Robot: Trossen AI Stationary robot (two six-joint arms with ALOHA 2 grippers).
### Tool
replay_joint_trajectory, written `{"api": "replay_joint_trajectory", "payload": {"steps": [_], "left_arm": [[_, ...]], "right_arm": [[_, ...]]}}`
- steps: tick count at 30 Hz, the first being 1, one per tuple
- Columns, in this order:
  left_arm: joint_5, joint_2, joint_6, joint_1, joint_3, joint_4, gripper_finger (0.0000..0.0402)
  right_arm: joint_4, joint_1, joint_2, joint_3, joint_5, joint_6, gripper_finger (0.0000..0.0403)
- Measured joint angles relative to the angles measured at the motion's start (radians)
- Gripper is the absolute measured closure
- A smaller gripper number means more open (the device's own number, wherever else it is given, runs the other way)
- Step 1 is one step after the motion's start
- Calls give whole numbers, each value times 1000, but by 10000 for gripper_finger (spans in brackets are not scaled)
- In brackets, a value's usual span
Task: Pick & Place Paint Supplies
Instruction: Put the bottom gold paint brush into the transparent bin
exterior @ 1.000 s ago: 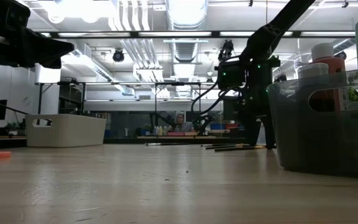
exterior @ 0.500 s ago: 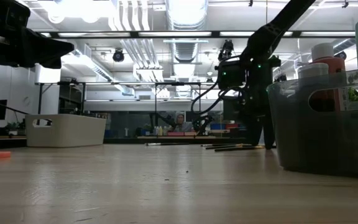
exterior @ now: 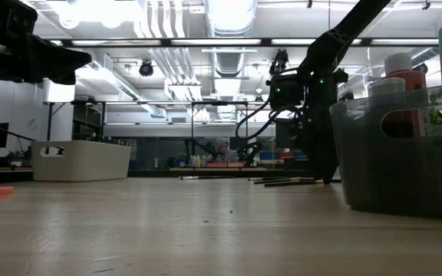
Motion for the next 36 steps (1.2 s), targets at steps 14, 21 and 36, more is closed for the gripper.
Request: {"api": "replay_joint_trajectory", "payload": {"steps": [14,21,36], "left_arm": [[0,0,0,0,0,0,401],[0,0,0,0,0,0,401],[0,0,0,0,0,0,401]], "right_arm": [[11,0,1,-1,2,17,384],[12,0,1,-1,1,17,392],[13,-1,-2,0,-16,17,393]]}}
